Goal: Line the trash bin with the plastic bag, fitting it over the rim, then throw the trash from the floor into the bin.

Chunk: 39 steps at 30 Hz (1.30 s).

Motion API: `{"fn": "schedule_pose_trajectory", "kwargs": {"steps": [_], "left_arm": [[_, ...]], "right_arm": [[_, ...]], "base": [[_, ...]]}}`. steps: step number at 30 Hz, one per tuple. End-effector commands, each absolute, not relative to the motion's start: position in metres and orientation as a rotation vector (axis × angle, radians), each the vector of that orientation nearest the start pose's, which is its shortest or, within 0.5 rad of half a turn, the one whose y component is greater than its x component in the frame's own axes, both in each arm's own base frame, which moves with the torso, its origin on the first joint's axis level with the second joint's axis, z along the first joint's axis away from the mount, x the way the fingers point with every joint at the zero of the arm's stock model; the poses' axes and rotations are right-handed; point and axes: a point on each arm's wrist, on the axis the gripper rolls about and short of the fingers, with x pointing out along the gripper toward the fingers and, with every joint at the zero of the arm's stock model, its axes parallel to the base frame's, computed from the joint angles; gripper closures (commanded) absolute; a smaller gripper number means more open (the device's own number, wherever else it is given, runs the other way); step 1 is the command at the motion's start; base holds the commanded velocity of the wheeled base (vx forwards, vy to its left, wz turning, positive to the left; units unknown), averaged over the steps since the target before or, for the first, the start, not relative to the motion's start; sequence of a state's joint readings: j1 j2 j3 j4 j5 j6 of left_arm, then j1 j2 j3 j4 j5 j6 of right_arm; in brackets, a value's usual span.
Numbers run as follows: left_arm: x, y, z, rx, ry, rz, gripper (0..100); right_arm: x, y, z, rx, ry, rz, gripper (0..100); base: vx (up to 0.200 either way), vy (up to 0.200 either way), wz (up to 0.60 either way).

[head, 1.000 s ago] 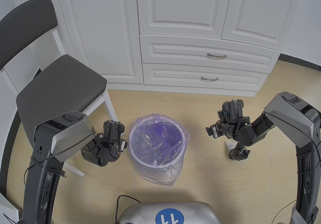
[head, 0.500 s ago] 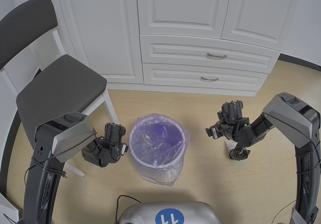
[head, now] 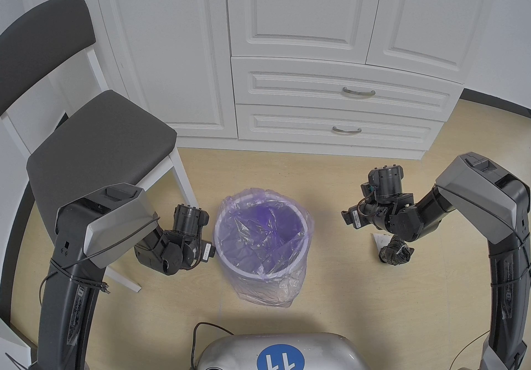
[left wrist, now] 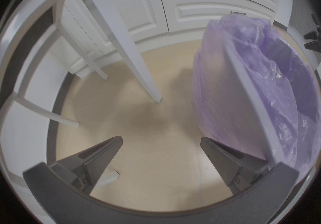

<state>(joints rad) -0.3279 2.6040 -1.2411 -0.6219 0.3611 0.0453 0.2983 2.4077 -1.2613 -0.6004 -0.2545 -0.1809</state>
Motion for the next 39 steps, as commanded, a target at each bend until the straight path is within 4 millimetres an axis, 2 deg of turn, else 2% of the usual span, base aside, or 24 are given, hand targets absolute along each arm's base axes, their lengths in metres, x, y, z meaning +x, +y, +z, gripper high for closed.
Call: {"fn": "schedule_pose_trajectory", "kwargs": {"steps": [1, 9, 18, 29, 35, 39], "left_arm": [[0.419, -0.139, -0.065, 0.237, 0.732, -0.028, 0], [0.423, -0.144, -0.063, 0.117, 0.764, -0.097, 0], [0.429, -0.147, -0.060, 0.070, 0.846, -0.069, 0], [0.423, -0.133, -0.060, 0.118, 0.962, -0.029, 0], [0.419, -0.118, -0.061, 0.148, 0.986, -0.010, 0], [0.416, -0.114, -0.051, 0.182, 0.966, 0.046, 0]], "right_arm": [[0.435, 0.123, 0.014, -0.326, 0.532, 0.081, 0], [0.440, 0.120, 0.010, -0.315, 0.535, 0.088, 0], [0.443, 0.117, 0.007, -0.313, 0.537, 0.081, 0], [0.442, 0.114, 0.009, -0.313, 0.547, 0.077, 0], [0.441, 0.112, 0.011, -0.312, 0.546, 0.076, 0], [0.440, 0.111, 0.008, -0.313, 0.552, 0.075, 0]], "base": [[0.000, 0.000, 0.00], [0.000, 0.000, 0.00], [0.000, 0.000, 0.00], [0.000, 0.000, 0.00], [0.000, 0.000, 0.00], [0.000, 0.000, 0.00]]}}
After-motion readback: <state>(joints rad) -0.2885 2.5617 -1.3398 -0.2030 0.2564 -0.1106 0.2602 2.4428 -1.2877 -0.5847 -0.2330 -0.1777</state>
